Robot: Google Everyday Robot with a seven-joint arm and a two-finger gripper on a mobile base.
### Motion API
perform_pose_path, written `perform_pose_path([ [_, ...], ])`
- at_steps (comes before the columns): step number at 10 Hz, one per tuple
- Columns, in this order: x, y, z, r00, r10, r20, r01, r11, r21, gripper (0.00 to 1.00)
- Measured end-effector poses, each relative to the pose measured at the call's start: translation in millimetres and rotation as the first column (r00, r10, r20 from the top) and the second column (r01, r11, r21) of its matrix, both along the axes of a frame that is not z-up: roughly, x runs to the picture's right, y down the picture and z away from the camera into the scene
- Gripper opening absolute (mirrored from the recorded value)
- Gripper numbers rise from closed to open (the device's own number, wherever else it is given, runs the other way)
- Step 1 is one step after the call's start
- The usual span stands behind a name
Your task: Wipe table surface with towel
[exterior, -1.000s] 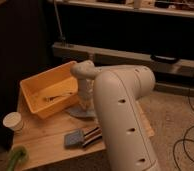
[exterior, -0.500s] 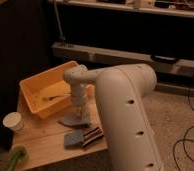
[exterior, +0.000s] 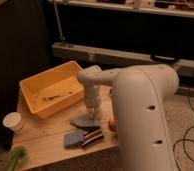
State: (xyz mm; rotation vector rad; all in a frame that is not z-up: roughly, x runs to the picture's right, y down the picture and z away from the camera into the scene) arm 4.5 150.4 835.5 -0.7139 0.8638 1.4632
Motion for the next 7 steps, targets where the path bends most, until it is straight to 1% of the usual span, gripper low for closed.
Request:
perform_pose_path([
  [1, 6.3, -2.6, 4.9, 1.000, 0.008, -0.021, -0.008, 1.0000, 0.001, 0.00],
  [2, 11.6, -8.8, 13.5, 0.999, 0.019, -0.044, -0.019, 0.9998, 0.004, 0.00],
  [3, 14.6, -19.6, 24.9, 0.997, 0.034, -0.070, -0.034, 0.9994, 0.011, 0.00],
  [4, 10.5, -25.7, 31.6, 0.996, 0.040, -0.079, -0.039, 0.9991, 0.014, 0.00],
  [5, -2.7, -34.7, 40.3, 0.996, 0.042, -0.080, -0.040, 0.9990, 0.021, 0.00],
  [7, -34.2, -46.5, 53.0, 0.997, 0.039, -0.061, -0.038, 0.9989, 0.028, 0.00],
])
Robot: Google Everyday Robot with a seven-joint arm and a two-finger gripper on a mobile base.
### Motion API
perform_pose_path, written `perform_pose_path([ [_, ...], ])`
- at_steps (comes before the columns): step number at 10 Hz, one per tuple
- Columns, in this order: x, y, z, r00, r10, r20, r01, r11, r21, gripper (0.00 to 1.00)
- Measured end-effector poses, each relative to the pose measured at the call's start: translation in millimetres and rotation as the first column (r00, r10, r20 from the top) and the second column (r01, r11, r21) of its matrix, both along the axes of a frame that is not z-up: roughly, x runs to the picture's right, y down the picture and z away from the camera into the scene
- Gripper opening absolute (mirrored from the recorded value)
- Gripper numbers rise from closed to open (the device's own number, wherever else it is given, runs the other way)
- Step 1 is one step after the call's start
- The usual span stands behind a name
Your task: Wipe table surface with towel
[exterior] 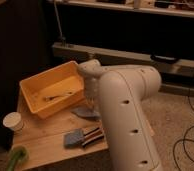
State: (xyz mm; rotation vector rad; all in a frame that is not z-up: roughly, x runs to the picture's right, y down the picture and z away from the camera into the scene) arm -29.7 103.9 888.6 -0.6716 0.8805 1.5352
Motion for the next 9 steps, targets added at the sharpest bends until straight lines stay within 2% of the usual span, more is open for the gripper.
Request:
perform_pose_path([
  [1, -12.6, -2.9, 4.1, 1.000, -0.004, 0.014, 0.004, 1.0000, 0.000, 0.00],
  [2, -35.5, -6.0, 9.3, 0.999, -0.013, 0.052, 0.012, 0.9999, 0.003, 0.00],
  [4, -67.7, 0.4, 3.9, 0.991, -0.035, 0.126, 0.036, 0.9994, -0.001, 0.00],
  [5, -78.4, 7.5, -3.7, 0.986, -0.042, 0.161, 0.044, 0.9990, -0.005, 0.00],
  [7, -97.2, 34.9, -30.9, 0.966, -0.048, 0.253, 0.056, 0.9982, -0.024, 0.00],
  [9, -101.3, 58.1, -58.4, 0.945, -0.046, 0.323, 0.064, 0.9969, -0.045, 0.00],
])
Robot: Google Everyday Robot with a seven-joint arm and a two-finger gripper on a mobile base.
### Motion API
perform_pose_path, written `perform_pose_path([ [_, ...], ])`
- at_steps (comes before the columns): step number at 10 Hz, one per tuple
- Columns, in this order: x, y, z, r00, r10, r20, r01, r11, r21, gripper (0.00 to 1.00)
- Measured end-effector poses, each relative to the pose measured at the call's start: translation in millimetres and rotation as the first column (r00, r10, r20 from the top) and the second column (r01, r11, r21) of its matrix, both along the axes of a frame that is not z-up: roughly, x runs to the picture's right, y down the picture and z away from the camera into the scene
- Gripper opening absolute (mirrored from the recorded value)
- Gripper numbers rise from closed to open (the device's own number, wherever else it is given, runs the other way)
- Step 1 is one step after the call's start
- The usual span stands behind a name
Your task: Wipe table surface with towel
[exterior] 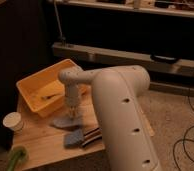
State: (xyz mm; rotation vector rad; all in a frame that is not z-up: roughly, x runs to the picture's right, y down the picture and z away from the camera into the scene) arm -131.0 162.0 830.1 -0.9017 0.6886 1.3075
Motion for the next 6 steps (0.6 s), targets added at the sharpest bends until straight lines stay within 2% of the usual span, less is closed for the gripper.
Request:
perform_pose_path([
  [2, 17.1, 14.7, -19.2, 1.000, 0.006, 0.023, -0.005, 0.9998, -0.020, 0.00],
  [3, 34.9, 19.3, -28.4, 1.000, 0.014, 0.027, -0.013, 0.9995, -0.030, 0.00],
  [6, 79.2, 17.3, -36.1, 0.999, 0.034, -0.007, -0.035, 0.9986, -0.041, 0.00],
])
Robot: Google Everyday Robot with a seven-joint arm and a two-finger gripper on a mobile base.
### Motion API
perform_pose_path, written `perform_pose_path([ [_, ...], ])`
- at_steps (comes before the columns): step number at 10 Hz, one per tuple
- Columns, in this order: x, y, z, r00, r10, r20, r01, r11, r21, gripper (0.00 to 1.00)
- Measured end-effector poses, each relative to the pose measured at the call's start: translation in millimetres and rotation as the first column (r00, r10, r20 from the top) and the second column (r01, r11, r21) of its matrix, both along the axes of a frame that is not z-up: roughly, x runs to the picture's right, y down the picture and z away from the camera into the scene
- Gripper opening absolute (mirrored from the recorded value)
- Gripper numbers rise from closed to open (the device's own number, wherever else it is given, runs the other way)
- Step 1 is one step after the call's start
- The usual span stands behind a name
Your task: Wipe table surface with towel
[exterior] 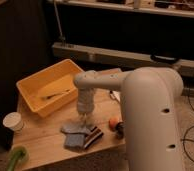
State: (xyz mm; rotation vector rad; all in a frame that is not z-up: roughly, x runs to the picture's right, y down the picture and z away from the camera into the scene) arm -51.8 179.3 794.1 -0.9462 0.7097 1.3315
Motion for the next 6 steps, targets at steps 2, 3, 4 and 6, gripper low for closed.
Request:
perform_pose_path([
  [2, 25.5, -9.4, 7.3, 0.998, 0.013, -0.059, -0.013, 0.9999, 0.006, 0.00],
  [3, 38.4, -17.1, 13.9, 0.995, 0.025, -0.096, -0.024, 0.9996, 0.015, 0.00],
  [4, 50.0, -27.8, 23.6, 0.990, 0.037, -0.136, -0.034, 0.9991, 0.026, 0.00],
  [6, 56.6, -44.4, 43.1, 0.982, 0.046, -0.183, -0.039, 0.9983, 0.042, 0.00],
])
